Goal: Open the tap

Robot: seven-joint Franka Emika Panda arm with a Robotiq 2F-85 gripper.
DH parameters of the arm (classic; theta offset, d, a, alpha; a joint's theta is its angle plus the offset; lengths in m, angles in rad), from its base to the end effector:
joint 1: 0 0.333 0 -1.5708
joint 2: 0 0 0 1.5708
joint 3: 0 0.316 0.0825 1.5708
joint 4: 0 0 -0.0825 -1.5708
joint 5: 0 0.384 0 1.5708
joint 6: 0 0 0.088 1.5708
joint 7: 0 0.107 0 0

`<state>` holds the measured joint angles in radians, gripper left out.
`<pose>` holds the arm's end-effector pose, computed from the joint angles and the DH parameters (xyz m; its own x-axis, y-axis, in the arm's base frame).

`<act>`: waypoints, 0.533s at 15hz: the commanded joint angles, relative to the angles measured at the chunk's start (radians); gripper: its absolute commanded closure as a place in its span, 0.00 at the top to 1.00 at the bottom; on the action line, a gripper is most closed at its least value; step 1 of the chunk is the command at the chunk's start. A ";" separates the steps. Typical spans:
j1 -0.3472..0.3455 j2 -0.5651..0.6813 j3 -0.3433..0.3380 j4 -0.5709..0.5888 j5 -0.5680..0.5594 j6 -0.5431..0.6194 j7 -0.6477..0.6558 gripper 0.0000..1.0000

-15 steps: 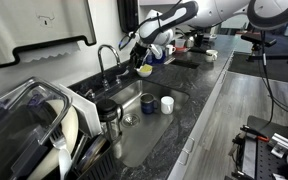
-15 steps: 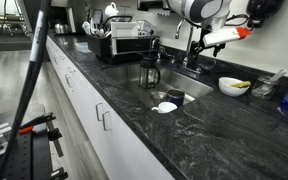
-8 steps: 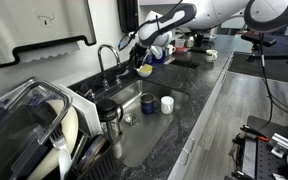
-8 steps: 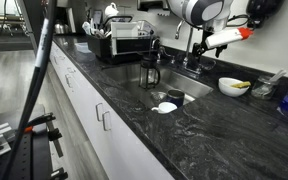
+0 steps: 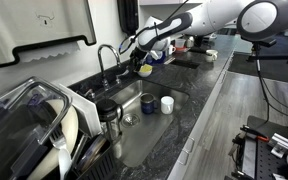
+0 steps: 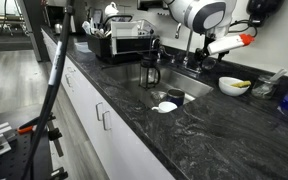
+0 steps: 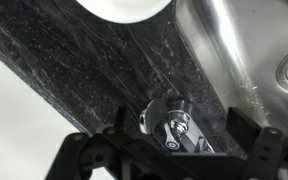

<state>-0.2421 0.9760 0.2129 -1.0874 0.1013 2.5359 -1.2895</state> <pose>0.8077 -0.0916 0.2867 0.3950 0.8391 0.3739 0.7783 -0.5219 0.3491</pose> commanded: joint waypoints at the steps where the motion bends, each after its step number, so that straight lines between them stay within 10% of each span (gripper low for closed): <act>1: 0.020 0.069 -0.004 0.097 0.004 0.022 0.011 1.00; 2: 0.028 0.079 -0.010 0.114 0.003 0.019 0.033 0.75; 8: 0.064 0.107 -0.056 0.168 -0.019 -0.026 0.183 0.40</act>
<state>-0.2005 1.0505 0.1887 -0.9824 0.1005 2.5422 -1.1686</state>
